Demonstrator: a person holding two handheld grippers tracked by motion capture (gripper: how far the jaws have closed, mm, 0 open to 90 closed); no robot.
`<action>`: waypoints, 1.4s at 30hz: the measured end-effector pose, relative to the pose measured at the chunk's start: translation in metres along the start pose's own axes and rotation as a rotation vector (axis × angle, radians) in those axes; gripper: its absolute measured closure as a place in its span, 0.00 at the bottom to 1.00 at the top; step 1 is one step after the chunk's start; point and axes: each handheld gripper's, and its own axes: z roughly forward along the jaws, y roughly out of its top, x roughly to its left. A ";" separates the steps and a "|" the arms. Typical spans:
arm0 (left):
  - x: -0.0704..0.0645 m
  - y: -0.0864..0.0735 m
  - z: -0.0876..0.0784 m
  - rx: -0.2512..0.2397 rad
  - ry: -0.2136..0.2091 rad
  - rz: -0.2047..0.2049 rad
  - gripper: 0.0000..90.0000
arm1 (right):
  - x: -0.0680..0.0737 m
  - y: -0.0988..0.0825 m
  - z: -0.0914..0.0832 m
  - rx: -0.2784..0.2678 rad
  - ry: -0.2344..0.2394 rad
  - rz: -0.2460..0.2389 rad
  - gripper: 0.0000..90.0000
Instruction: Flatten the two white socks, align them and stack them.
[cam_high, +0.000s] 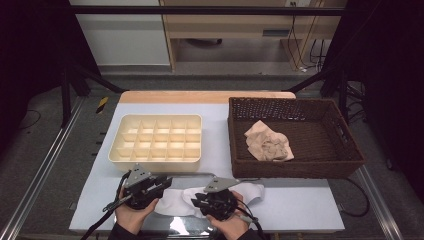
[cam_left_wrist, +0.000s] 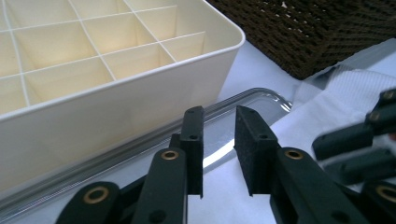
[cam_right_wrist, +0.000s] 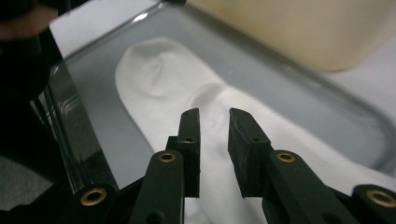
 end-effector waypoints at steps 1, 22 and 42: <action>-0.001 0.000 0.000 -0.002 -0.005 0.000 0.77 | -0.007 0.001 -0.014 -0.030 -0.027 0.015 0.83; -0.030 -0.017 0.032 0.148 -0.043 0.060 0.70 | -0.097 -0.049 -0.096 -0.037 -0.395 0.191 0.78; -0.030 -0.019 0.019 0.150 -0.083 0.070 0.99 | -0.091 -0.046 -0.096 -0.005 -0.364 0.134 1.00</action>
